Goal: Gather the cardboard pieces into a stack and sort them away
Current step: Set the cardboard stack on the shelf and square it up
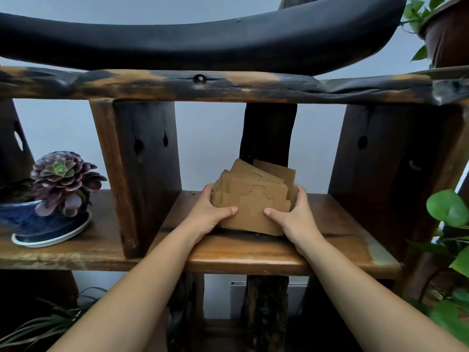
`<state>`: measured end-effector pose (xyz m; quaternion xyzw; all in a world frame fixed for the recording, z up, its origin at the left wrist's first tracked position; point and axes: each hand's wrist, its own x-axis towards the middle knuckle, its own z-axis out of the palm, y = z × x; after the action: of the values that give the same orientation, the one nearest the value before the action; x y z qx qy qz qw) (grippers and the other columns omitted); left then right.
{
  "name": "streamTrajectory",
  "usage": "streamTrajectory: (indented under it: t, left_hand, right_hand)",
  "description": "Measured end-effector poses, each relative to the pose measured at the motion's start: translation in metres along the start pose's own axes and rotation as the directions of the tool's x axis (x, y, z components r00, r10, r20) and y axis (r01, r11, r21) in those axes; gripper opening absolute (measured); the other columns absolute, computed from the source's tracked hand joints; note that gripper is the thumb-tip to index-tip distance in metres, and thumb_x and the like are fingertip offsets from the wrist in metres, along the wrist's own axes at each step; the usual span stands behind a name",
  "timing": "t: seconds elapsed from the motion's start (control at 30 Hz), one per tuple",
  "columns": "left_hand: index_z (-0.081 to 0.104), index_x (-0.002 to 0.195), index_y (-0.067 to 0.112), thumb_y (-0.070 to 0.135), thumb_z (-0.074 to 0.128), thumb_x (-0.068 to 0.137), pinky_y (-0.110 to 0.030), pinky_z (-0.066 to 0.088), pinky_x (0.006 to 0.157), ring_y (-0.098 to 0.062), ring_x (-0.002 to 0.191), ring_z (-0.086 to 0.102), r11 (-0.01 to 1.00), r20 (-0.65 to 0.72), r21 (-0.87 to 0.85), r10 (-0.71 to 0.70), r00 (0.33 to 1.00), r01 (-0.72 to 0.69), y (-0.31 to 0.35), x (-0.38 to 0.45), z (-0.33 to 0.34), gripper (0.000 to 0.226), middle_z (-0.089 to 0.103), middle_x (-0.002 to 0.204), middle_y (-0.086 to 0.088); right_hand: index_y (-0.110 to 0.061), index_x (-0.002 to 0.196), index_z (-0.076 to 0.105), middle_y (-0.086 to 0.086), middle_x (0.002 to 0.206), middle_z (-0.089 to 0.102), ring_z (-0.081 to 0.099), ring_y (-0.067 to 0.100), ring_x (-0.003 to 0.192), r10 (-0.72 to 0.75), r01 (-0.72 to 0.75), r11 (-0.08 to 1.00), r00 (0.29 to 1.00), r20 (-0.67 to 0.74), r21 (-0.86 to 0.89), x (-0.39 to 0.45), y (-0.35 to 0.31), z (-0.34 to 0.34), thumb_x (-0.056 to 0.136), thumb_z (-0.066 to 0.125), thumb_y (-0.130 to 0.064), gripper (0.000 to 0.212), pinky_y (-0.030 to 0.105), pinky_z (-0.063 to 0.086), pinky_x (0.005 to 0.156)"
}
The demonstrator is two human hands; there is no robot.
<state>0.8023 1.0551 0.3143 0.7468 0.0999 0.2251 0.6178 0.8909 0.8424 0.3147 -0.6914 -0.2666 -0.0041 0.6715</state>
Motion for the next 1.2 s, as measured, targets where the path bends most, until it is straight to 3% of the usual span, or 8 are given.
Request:
streamTrajectory:
  t: [0.07, 0.2, 0.43, 0.53, 0.63, 0.8, 0.97, 1.2]
  left_hand:
    - [0.052, 0.11, 0.04, 0.043, 0.088, 0.053, -0.023, 0.052, 0.081, -0.008, 0.103, 0.065, 0.999, 0.013, 0.037, -0.016, 1.0, 0.015, -0.001, -0.002, 0.0, 0.067, 0.067, 0.112, 0.01]
    - [0.043, 0.133, 0.038, 0.04, 0.088, 0.056, -0.025, 0.051, 0.09, -0.003, 0.107, 0.062, 0.997, 0.041, 0.042, 0.058, 0.997, -0.06, 0.001, -0.005, 0.003, 0.089, 0.06, 0.123, 0.014]
    - [0.039, 0.139, 0.035, 0.044, 0.087, 0.059, -0.014, 0.049, 0.082, -0.004, 0.113, 0.058, 0.989, 0.036, 0.119, 0.087, 0.996, -0.091, 0.003, -0.01, 0.005, 0.094, 0.059, 0.122, 0.017]
    - [0.043, 0.139, 0.029, 0.049, 0.084, 0.058, -0.032, 0.047, 0.1, -0.014, 0.121, 0.054, 0.977, 0.032, 0.198, 0.071, 0.997, -0.076, 0.002, -0.009, 0.007, 0.093, 0.057, 0.131, 0.006]
    - [0.049, 0.129, 0.033, 0.048, 0.083, 0.063, -0.02, 0.048, 0.087, -0.01, 0.116, 0.058, 0.986, 0.08, 0.159, 0.039, 0.996, -0.051, 0.002, -0.011, 0.008, 0.075, 0.062, 0.12, 0.015]
    - [0.026, 0.143, 0.042, 0.05, 0.078, 0.071, -0.013, 0.041, 0.084, 0.003, 0.112, 0.052, 0.979, 0.11, 0.179, 0.074, 0.991, -0.093, 0.004, -0.012, 0.009, 0.089, 0.053, 0.124, 0.022]
    - [0.035, 0.137, 0.042, 0.046, 0.076, 0.076, -0.017, 0.045, 0.084, -0.005, 0.115, 0.054, 0.974, 0.085, 0.192, 0.105, 0.991, -0.12, 0.002, -0.01, 0.008, 0.074, 0.054, 0.125, 0.017]
    - [0.038, 0.135, 0.043, 0.044, 0.076, 0.075, -0.021, 0.049, 0.086, -0.006, 0.113, 0.055, 0.966, 0.058, 0.214, 0.134, 0.989, -0.144, 0.0, -0.009, 0.008, 0.071, 0.055, 0.124, 0.018]
  right_hand:
    - [-0.03, 0.134, 0.04, -0.012, 0.117, 0.061, 0.063, 0.005, 0.102, 0.02, -0.023, 0.997, 0.999, 0.039, 0.075, 0.0, 0.002, -0.002, 0.072, 0.084, -0.029, 0.076, 0.024, 0.052, 0.083]
    - [-0.028, 0.125, 0.057, -0.004, 0.121, 0.068, 0.067, 0.007, 0.103, 0.07, -0.086, 0.984, 0.992, 0.104, 0.158, 0.001, 0.003, -0.002, 0.072, 0.069, -0.06, 0.063, 0.032, 0.054, 0.089]
    - [-0.023, 0.119, 0.061, 0.002, 0.118, 0.07, 0.067, 0.015, 0.108, 0.088, -0.112, 0.954, 0.991, 0.096, 0.277, 0.001, 0.0, -0.003, 0.065, 0.071, -0.071, 0.074, 0.035, 0.053, 0.089]
    - [-0.039, 0.118, 0.058, -0.001, 0.126, 0.062, 0.065, 0.013, 0.108, 0.091, -0.122, 0.958, 0.988, 0.128, 0.261, 0.0, 0.001, -0.005, 0.054, 0.081, -0.067, 0.074, 0.031, 0.055, 0.084]
    - [-0.048, 0.114, 0.056, -0.004, 0.121, 0.064, 0.067, 0.014, 0.104, 0.075, -0.101, 0.977, 0.987, 0.139, 0.19, -0.002, 0.003, -0.005, 0.056, 0.088, -0.051, 0.066, 0.033, 0.057, 0.084]
    - [-0.036, 0.129, 0.045, -0.009, 0.12, 0.06, 0.061, 0.012, 0.109, 0.025, -0.025, 1.0, 0.998, 0.052, 0.009, -0.002, 0.004, -0.004, 0.067, 0.084, -0.042, 0.073, 0.035, 0.053, 0.092]
    - [-0.023, 0.135, 0.044, -0.002, 0.127, 0.057, 0.056, 0.016, 0.114, -0.052, 0.048, 0.972, 0.999, -0.013, -0.23, -0.001, 0.002, 0.002, 0.079, 0.074, -0.045, 0.067, 0.038, 0.048, 0.099]
    - [-0.029, 0.143, 0.038, -0.011, 0.121, 0.057, 0.056, 0.009, 0.111, -0.084, 0.085, 0.963, 0.996, 0.015, -0.257, -0.002, 0.0, 0.003, 0.078, 0.077, -0.042, 0.077, 0.024, 0.043, 0.092]
